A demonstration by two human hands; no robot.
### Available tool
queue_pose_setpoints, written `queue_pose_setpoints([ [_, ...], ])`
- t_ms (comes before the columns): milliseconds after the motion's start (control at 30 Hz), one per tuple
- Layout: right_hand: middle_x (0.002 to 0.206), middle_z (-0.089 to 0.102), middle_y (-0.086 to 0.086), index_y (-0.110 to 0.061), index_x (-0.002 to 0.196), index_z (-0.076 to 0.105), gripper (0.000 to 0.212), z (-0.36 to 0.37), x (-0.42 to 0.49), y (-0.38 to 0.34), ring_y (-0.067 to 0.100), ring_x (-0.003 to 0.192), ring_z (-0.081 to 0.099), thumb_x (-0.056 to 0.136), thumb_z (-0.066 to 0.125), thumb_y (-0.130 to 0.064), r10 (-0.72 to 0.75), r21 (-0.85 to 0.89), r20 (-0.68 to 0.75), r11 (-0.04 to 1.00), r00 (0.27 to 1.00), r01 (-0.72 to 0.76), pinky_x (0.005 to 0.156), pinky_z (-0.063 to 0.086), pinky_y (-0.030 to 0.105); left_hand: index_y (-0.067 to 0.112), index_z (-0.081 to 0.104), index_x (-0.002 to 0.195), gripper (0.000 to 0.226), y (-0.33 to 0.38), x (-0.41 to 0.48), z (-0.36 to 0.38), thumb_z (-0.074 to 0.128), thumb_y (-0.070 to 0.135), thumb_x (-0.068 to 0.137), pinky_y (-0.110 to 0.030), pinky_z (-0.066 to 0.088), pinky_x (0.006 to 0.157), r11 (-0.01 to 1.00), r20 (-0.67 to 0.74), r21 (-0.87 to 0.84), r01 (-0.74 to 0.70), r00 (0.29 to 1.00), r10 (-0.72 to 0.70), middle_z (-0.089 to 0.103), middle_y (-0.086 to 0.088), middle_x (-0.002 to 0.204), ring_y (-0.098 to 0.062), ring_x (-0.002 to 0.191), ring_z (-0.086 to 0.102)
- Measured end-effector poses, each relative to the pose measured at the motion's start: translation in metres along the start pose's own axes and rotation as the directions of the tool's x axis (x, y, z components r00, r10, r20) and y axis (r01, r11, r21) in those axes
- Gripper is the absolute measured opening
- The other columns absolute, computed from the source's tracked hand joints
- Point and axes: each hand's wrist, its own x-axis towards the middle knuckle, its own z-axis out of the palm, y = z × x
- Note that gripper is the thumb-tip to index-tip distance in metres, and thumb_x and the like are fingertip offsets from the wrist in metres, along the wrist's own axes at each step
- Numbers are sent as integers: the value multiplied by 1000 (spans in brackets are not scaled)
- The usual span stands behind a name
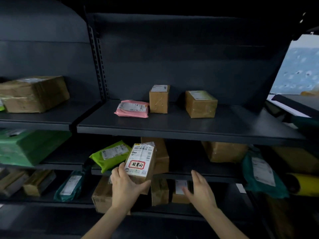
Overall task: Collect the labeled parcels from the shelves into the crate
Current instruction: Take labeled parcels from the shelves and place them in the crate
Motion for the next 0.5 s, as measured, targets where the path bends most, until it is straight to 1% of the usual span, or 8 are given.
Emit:
queue_pose_setpoints([
  [67, 155, 16, 2, -10, 148, 7, 78, -15, -9, 20, 14, 141, 17, 92, 46, -48, -2, -5, 3, 1000, 1000, 2, 112, 15, 19, 4, 18, 144, 112, 18, -17, 12, 83, 43, 61, -40, 28, 111, 1000, 0, -4, 1, 1000, -1, 26, -11, 136, -25, 130, 21],
  [200, 155, 18, 4, -10, 148, 8, 77, -41, -26, 55, 14, 141, 17, 92, 45, -48, 2, 11, -18, 1000, 1000, -2, 113, 15, 21, 4, 18, 144, 112, 52, -47, 43, 82, 45, 61, -39, 27, 111, 1000, 21, -3, -12, 1000, 12, 26, -11, 137, -26, 131, 23],
  [367, 156, 15, 1, -13, 149, 7, 76, -68, -42, 93, 14, 142, 15, 92, 41, -52, 63, 25, -18, 998, 998, -63, 113, 15, 23, 7, 18, 144, 111, 88, -66, 79, 82, 45, 61, -39, 29, 110, 1000, 78, -17, -5, 997, 6, 26, -11, 137, -27, 131, 23],
  [500, 155, 17, 2, -13, 148, 7, 75, -81, -48, 118, 14, 142, 16, 93, 41, -50, 107, 32, -27, 994, 994, -106, 112, 17, 23, 6, 17, 144, 112, 104, -68, 103, 82, 45, 61, -39, 30, 109, 1000, 114, -14, 1, 993, 0, 27, -12, 136, -28, 130, 25],
])
